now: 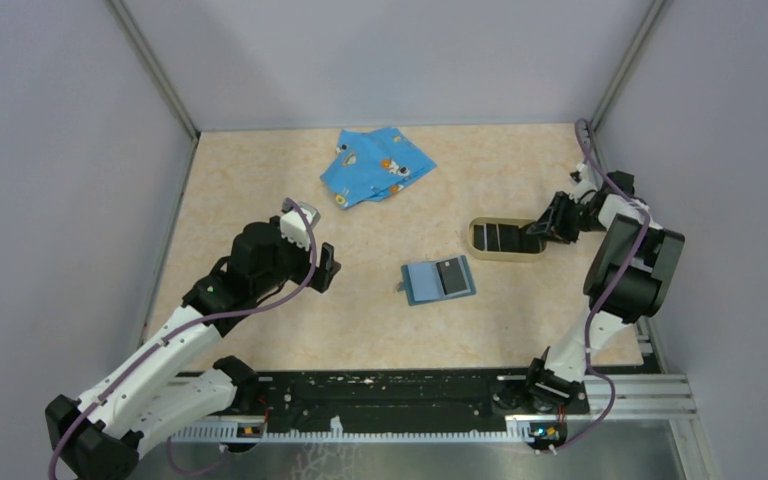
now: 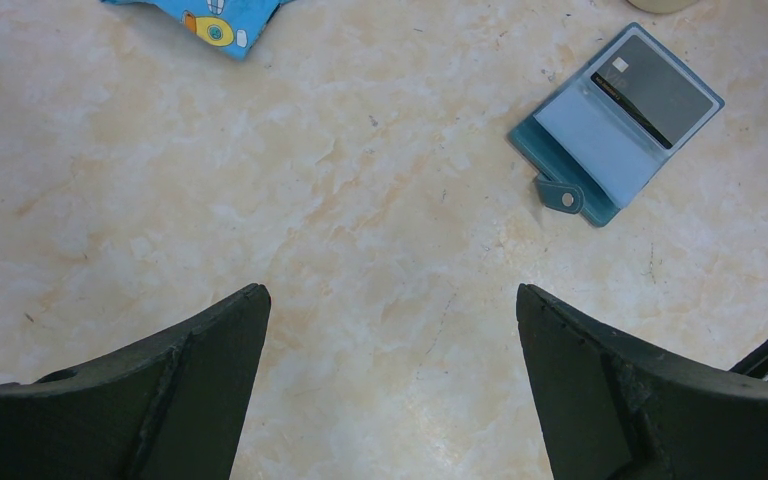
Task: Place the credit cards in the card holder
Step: Pick up the credit card from the storage box.
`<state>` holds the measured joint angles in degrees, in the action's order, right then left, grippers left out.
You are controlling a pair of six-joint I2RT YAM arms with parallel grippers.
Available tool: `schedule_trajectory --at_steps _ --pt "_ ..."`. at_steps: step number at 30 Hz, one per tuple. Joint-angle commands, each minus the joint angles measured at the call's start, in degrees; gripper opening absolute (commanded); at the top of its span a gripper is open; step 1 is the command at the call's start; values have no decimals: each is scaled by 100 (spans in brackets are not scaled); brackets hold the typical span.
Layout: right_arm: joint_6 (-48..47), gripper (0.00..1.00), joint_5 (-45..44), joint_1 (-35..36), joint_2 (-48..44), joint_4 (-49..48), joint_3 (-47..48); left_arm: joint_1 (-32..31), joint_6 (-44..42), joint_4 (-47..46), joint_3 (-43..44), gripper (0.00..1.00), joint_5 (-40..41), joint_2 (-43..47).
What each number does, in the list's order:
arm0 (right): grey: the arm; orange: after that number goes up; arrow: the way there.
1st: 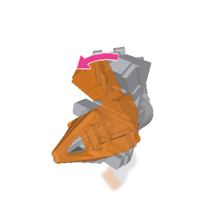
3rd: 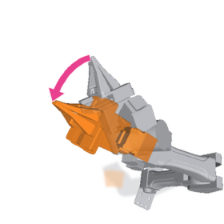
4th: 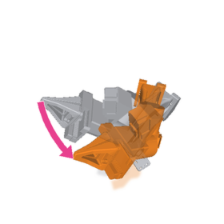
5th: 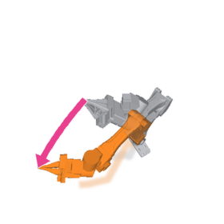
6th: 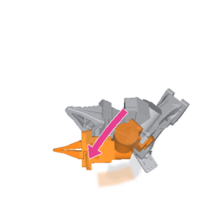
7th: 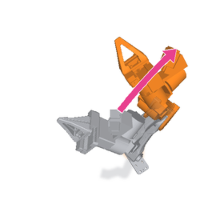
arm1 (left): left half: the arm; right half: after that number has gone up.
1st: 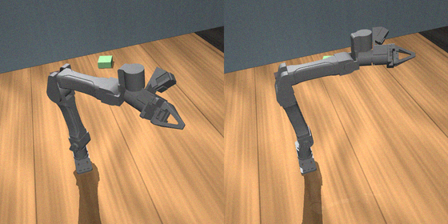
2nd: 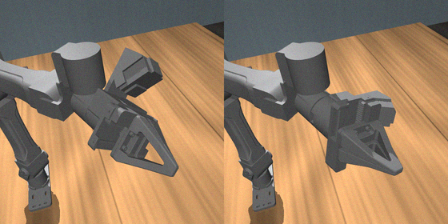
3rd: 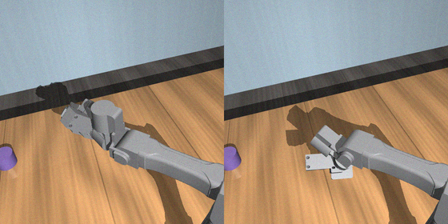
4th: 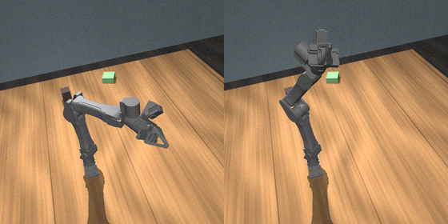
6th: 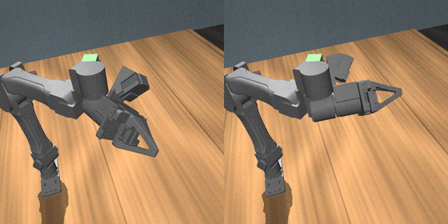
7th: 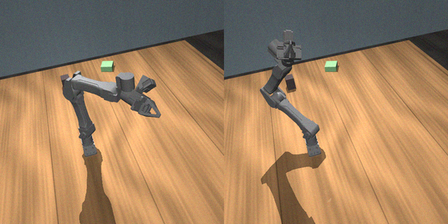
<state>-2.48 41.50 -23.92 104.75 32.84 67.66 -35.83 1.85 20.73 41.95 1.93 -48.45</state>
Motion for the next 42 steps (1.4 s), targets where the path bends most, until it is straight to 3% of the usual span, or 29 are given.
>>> schedule_trajectory --at_steps 1,11,20,42 --pt "-298 36 60 32 101 179 395 23 -44 19 5 99 18 8" --pt "-544 40 -909 412 139 248 458 17 -44 19 -2 99 26 4" --pt "-684 38 -1190 555 304 360 537 24 -44 19 1 99 26 10" --pt "-587 25 383 76 334 603 644 24 -44 19 0 99 10 22"
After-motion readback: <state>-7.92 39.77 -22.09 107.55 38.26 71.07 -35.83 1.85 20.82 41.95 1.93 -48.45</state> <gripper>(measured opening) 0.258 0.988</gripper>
